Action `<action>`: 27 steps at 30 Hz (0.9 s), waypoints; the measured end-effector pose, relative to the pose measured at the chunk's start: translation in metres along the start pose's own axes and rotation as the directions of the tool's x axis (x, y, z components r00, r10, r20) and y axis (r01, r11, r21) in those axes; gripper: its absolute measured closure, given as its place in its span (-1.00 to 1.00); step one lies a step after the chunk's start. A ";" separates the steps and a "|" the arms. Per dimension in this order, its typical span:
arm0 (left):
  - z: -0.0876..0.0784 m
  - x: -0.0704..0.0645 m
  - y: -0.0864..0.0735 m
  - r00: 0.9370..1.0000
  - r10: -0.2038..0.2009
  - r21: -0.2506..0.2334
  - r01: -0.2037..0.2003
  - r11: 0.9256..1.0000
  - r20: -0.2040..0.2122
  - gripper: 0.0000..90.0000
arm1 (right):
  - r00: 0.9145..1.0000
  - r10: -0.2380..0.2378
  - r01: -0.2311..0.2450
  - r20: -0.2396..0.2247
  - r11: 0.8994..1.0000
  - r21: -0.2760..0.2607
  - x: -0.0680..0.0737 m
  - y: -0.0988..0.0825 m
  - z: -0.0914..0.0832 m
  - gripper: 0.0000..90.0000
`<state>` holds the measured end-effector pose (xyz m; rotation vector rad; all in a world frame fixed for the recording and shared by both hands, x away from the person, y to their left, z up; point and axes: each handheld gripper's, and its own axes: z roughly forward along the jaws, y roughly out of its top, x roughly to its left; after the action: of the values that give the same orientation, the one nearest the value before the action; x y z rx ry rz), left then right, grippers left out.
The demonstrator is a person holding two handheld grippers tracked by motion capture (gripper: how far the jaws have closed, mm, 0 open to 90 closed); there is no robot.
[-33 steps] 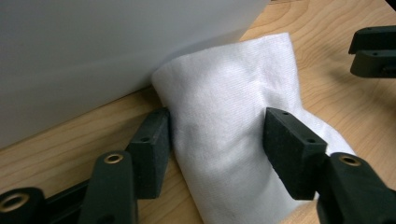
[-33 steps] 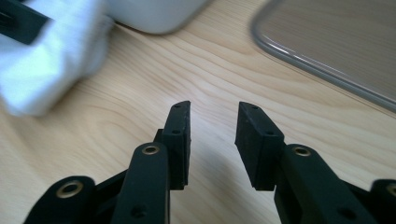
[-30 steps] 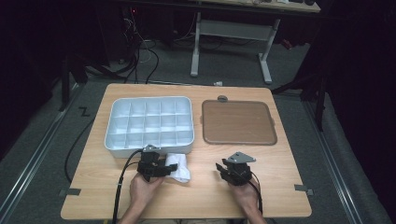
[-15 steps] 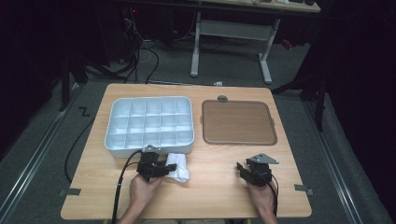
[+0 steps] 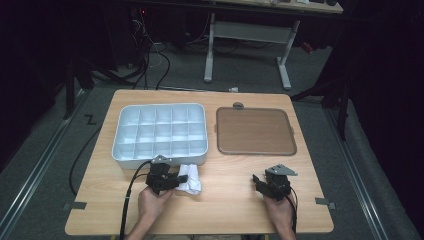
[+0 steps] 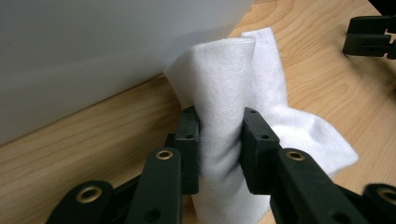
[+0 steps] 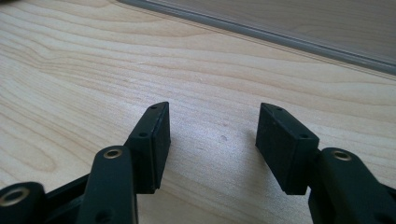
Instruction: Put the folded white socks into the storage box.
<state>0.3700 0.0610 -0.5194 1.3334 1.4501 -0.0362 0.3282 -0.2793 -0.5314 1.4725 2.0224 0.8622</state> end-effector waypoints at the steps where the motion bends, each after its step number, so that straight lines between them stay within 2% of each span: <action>1: 0.000 0.000 0.001 1.000 -0.003 0.002 0.003 1.000 0.000 0.61 | 1.000 0.001 -0.001 0.000 1.000 0.000 0.000 0.000 0.000 0.00; 7: -0.004 -0.003 0.001 1.000 -0.004 0.005 0.004 1.000 0.003 0.63 | 1.000 0.005 -0.005 0.004 1.000 0.001 0.000 0.000 0.000 -0.02; 13: -0.010 -0.009 0.004 0.999 0.024 0.002 -0.024 1.000 0.021 0.64 | 1.000 0.009 -0.009 0.008 1.000 0.002 0.001 0.000 0.000 -0.03; 22: -0.018 -0.016 0.006 0.998 0.024 -0.005 -0.023 1.000 0.051 0.64 | 1.000 0.010 -0.010 0.010 1.000 0.003 0.001 0.000 0.000 -0.04; 27: -0.024 -0.020 0.010 0.997 0.010 -0.012 -0.009 1.000 0.074 0.65 | 1.000 0.009 -0.009 0.009 1.000 0.003 0.001 0.000 0.000 -0.05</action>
<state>0.3563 0.0664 -0.4909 1.3157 1.3795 -0.0701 0.3274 -0.2787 -0.5314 1.4855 2.0129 0.8552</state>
